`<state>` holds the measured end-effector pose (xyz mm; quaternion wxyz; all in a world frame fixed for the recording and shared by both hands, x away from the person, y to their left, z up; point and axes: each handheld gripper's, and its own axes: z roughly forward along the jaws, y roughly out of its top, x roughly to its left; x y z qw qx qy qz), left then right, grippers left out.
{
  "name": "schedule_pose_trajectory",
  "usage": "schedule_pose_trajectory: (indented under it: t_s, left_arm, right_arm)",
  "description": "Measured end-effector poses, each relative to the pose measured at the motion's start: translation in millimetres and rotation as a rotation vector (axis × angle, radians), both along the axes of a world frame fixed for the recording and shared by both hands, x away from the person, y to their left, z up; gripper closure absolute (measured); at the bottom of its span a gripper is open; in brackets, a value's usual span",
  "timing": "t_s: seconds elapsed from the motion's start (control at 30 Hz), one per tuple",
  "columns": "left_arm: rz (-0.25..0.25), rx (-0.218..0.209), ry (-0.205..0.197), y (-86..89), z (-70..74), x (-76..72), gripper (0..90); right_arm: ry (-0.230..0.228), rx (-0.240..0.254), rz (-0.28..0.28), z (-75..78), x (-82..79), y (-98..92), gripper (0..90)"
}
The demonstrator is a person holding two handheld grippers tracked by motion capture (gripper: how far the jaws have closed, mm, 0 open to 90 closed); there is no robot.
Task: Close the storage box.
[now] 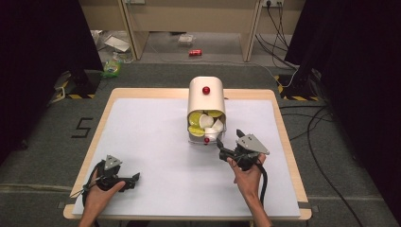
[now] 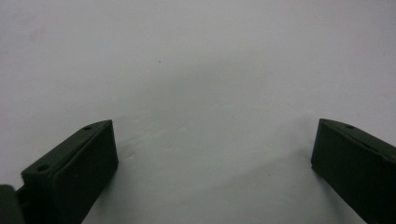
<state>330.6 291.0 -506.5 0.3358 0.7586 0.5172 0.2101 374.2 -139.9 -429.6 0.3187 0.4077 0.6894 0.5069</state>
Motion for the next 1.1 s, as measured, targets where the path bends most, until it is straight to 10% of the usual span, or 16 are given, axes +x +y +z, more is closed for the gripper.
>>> schedule_pose_trajectory:
  t_s: [1.1]
  left_arm:
    - [0.000,0.000,0.000,-0.1,0.0,0.0,0.0]
  right_arm:
    - [0.004,-0.001,-0.026,-0.3,22.0,0.9,20.9]
